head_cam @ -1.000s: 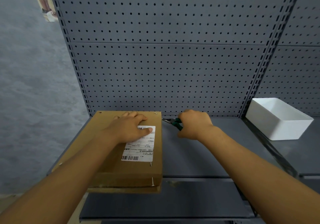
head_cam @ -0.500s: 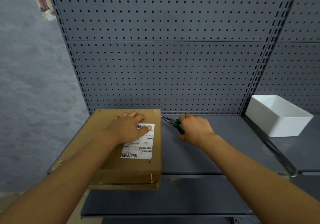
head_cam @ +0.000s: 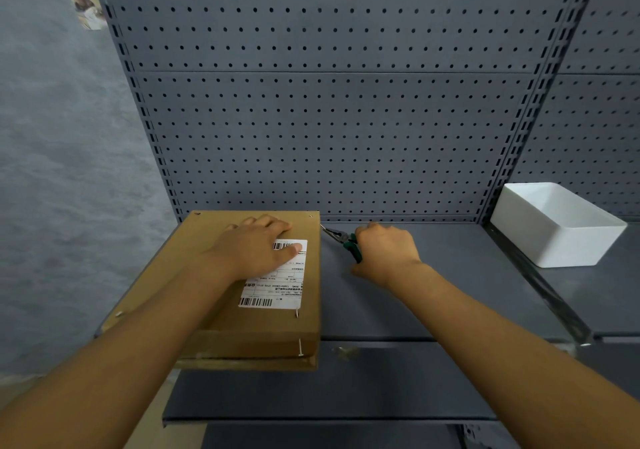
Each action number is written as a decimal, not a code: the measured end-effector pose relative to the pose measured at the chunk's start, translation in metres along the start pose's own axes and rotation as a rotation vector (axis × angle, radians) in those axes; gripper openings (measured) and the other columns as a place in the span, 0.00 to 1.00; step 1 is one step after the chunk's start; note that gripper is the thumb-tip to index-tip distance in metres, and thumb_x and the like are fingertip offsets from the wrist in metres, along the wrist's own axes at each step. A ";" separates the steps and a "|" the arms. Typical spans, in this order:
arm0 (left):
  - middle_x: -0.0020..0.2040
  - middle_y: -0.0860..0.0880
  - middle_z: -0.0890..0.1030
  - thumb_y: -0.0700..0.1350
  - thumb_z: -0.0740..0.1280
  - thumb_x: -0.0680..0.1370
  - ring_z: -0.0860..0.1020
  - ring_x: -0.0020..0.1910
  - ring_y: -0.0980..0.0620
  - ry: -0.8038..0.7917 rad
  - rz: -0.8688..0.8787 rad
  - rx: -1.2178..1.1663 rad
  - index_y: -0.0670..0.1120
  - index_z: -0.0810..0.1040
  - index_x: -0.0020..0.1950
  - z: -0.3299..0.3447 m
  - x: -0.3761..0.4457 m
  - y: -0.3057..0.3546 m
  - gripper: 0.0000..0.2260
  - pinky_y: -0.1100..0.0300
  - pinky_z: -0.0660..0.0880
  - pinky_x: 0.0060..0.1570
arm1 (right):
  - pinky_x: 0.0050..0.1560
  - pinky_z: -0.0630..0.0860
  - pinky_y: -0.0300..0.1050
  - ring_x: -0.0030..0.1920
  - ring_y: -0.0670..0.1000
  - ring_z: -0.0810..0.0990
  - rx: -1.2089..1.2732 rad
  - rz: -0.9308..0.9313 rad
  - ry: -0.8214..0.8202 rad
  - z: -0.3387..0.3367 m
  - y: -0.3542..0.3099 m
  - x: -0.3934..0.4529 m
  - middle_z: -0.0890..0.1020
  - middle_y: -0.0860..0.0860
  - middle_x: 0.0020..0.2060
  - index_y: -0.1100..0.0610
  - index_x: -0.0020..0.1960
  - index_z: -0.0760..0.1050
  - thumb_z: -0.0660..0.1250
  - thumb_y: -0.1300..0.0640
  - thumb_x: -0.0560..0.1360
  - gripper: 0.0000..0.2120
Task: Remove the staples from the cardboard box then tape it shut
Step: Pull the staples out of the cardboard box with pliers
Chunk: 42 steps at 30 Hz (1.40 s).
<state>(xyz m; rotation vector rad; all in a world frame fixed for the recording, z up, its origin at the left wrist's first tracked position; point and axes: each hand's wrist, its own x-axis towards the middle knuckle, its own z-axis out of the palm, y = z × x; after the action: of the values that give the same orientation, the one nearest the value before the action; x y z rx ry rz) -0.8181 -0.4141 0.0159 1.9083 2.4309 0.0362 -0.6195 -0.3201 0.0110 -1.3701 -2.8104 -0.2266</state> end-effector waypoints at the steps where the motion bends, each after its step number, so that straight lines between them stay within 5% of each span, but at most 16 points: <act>1: 0.76 0.53 0.60 0.66 0.51 0.78 0.59 0.74 0.49 0.000 -0.001 -0.001 0.56 0.56 0.77 0.000 0.000 0.000 0.29 0.45 0.57 0.71 | 0.38 0.68 0.45 0.47 0.56 0.78 -0.005 0.002 -0.010 0.001 0.002 -0.001 0.77 0.54 0.51 0.56 0.55 0.73 0.68 0.52 0.73 0.13; 26: 0.77 0.53 0.58 0.66 0.50 0.78 0.58 0.75 0.49 0.001 0.007 -0.021 0.56 0.55 0.77 0.001 -0.002 -0.002 0.29 0.45 0.55 0.71 | 0.40 0.69 0.46 0.49 0.56 0.78 0.020 0.031 -0.079 -0.004 0.011 -0.011 0.76 0.54 0.52 0.55 0.58 0.72 0.69 0.46 0.73 0.19; 32: 0.76 0.53 0.59 0.66 0.50 0.78 0.58 0.74 0.49 -0.001 0.013 -0.018 0.56 0.55 0.77 0.001 -0.002 -0.003 0.30 0.45 0.55 0.71 | 0.38 0.69 0.45 0.41 0.55 0.74 -0.056 0.062 -0.092 -0.001 0.013 -0.013 0.73 0.52 0.47 0.55 0.58 0.73 0.68 0.49 0.73 0.16; 42: 0.76 0.53 0.60 0.66 0.52 0.78 0.59 0.74 0.49 -0.004 0.006 -0.012 0.56 0.57 0.77 -0.002 0.002 -0.002 0.29 0.45 0.57 0.70 | 0.40 0.71 0.45 0.50 0.56 0.79 0.055 0.128 -0.037 -0.003 0.024 -0.021 0.76 0.53 0.54 0.54 0.63 0.71 0.68 0.48 0.73 0.22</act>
<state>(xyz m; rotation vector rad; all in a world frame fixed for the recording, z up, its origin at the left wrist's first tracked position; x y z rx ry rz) -0.8208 -0.4130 0.0182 1.9085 2.4175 0.0464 -0.5876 -0.3224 0.0156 -1.5506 -2.7215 -0.1226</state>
